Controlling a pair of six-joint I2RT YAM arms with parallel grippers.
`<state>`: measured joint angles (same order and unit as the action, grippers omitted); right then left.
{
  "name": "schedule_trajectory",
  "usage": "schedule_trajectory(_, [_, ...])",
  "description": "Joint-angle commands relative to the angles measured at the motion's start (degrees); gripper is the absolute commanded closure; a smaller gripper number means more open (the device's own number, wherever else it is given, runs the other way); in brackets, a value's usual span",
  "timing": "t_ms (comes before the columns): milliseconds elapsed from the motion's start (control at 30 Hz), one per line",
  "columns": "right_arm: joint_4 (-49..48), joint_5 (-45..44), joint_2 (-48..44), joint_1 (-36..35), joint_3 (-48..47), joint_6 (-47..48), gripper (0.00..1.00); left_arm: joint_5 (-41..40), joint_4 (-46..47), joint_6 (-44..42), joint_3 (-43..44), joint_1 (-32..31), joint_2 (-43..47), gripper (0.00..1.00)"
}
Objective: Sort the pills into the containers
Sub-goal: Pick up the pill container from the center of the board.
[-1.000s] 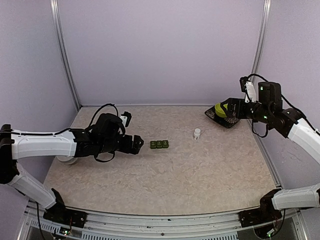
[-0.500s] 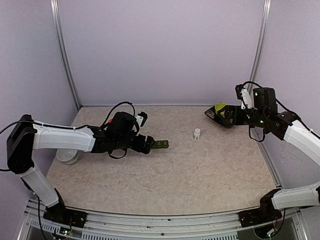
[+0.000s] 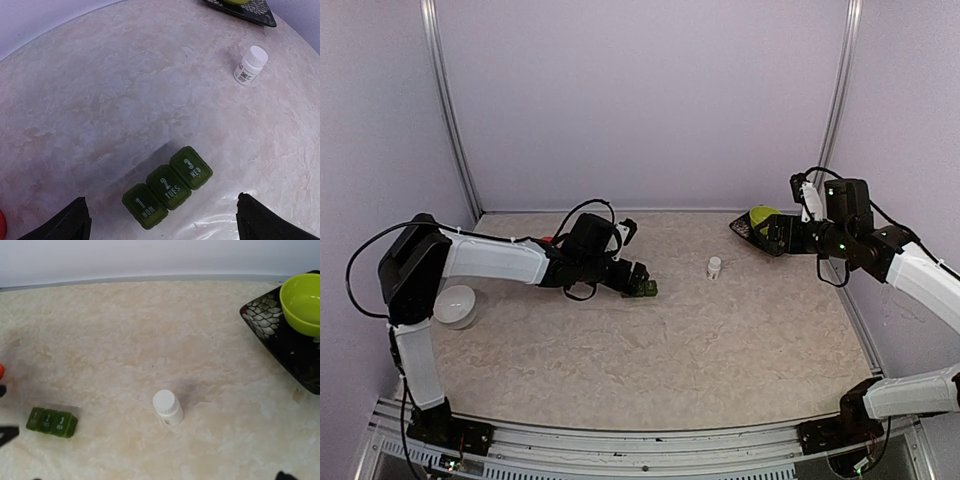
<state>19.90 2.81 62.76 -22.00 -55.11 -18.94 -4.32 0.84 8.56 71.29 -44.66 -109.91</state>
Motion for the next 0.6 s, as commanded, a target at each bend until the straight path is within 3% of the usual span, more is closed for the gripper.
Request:
schedule_trajectory(0, [-0.3, 0.29, -1.18, -0.15, 0.67, -0.26, 0.0, 5.59, 1.04, 0.86, 3.73, 3.88, -2.85, 0.01])
schedule_trajectory(300, [-0.69, -0.72, -1.72, -0.15, 0.32, -0.28, 0.0, 13.98, 1.31, 1.65, 6.48, 6.38, -8.71, 0.01])
schedule_trajectory(567, [-0.75, 0.46, -1.07, -0.15, -0.24, -0.38, 0.0, 15.29, 0.64, 1.06, 8.44, 6.82, -12.42, 0.01])
